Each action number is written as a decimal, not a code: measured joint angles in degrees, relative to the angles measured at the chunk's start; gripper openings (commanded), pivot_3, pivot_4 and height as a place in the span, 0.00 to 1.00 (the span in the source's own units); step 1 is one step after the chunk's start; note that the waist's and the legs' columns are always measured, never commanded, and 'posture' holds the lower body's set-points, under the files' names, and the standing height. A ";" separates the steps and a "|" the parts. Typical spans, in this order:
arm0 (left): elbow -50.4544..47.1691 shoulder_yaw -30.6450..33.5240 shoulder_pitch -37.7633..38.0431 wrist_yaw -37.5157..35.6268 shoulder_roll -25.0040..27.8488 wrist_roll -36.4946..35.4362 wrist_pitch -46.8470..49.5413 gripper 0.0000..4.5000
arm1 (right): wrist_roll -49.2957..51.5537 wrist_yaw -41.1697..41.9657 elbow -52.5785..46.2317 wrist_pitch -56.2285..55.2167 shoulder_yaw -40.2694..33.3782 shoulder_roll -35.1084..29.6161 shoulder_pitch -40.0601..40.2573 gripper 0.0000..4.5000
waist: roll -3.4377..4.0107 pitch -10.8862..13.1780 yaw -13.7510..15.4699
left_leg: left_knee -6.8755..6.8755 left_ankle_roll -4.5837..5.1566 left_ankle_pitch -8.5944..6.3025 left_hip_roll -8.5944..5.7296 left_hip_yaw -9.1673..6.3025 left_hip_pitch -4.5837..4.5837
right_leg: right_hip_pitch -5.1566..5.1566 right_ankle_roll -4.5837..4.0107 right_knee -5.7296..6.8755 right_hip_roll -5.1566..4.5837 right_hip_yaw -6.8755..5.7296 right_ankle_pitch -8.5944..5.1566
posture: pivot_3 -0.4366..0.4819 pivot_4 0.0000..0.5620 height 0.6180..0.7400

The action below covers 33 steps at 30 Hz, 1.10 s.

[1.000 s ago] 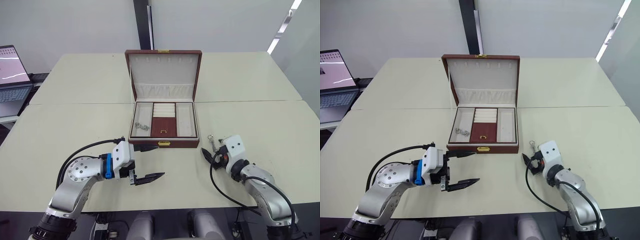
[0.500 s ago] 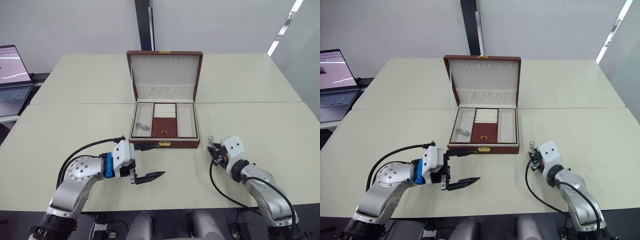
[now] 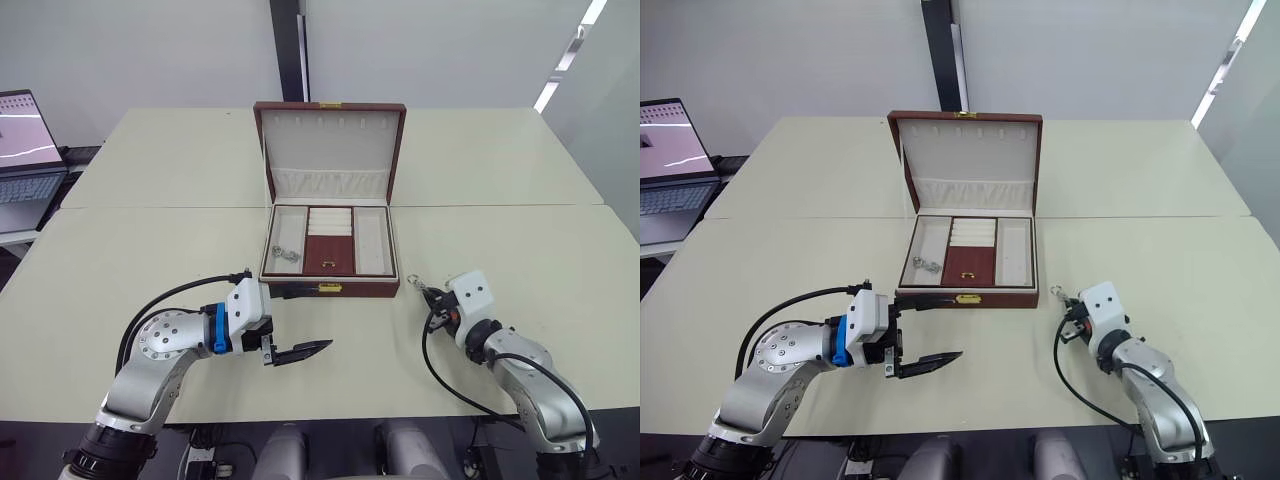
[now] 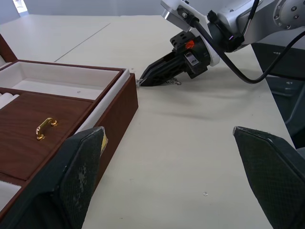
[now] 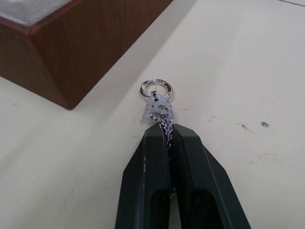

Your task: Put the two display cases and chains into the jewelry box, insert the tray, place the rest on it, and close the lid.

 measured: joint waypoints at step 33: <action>-2.85 3.57 1.68 10.35 -4.04 -1.17 5.14 1.00 | 21.29 3.19 -8.88 7.60 -7.88 0.76 -14.79 0.01 | 0.15 0.10 -0.12 | -0.01 0.00 0.00 0.02 0.02 -0.06 | -0.10 0.00 0.02 0.02 0.04 0.00 | 0.48 0.27 1.00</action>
